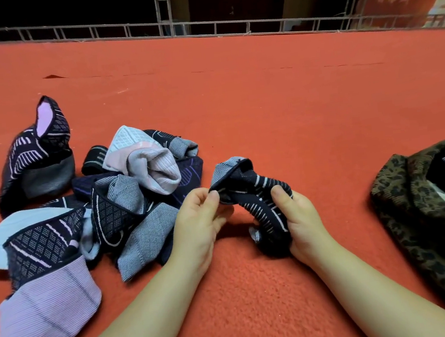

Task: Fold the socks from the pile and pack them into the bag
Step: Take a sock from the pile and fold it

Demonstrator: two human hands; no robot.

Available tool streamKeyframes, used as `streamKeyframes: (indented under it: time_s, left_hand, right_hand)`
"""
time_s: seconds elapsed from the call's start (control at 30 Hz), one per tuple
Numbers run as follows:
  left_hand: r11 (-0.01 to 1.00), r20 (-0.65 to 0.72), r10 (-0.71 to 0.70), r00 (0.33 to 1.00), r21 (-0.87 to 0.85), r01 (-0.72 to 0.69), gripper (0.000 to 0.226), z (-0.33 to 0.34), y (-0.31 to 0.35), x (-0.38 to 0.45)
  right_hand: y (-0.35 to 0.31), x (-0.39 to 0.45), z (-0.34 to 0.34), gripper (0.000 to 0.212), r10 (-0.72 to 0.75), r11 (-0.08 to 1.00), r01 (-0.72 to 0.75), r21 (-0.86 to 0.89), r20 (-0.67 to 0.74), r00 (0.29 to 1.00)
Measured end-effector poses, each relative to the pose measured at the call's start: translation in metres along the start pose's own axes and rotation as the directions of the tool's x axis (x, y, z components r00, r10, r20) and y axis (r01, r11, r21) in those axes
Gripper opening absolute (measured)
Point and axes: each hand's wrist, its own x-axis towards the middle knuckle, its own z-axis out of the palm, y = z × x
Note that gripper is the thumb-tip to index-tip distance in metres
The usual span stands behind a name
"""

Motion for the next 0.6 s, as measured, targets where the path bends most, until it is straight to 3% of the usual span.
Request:
streamKeyframes:
  time_s: [0.1,0.23,0.33,0.47,0.53,0.6]
  left_hand:
    - [0.979,0.030,-0.076,0.997,-0.185,0.081,0.020,-0.004,0.004,0.005]
    - [0.963,-0.028,-0.068,0.997,-0.264,0.058,0.023,-0.011,0.009,0.010]
    - [0.982,-0.132,-0.011,0.991,-0.190,-0.014,0.024,-0.011,0.009,0.013]
    - [0.996,-0.198,0.094,0.976,0.017,-0.092,0.028,-0.017,0.010,0.015]
    - [0.996,-0.066,-0.001,0.998,0.094,0.008,0.029,-0.021,0.014,0.012]
    - [0.965,0.170,-0.135,0.976,0.247,0.091,0.033,-0.022,0.016,0.008]
  right_hand:
    - [-0.004,0.004,-0.006,0.083,0.009,1.000,-0.006,0.029,-0.107,0.994]
    - [-0.005,0.009,-0.021,0.088,-0.031,0.995,0.014,-0.097,-0.170,0.985]
    - [-0.006,0.009,-0.025,0.093,-0.010,0.984,-0.013,-0.178,-0.126,0.992]
    - [-0.010,0.009,-0.030,0.071,0.102,0.981,-0.096,-0.168,0.029,0.994]
    - [-0.012,0.008,-0.034,0.063,0.144,0.981,-0.125,-0.148,0.127,0.981]
    - [-0.017,0.007,-0.038,0.061,0.178,0.980,-0.155,-0.122,0.212,0.961]
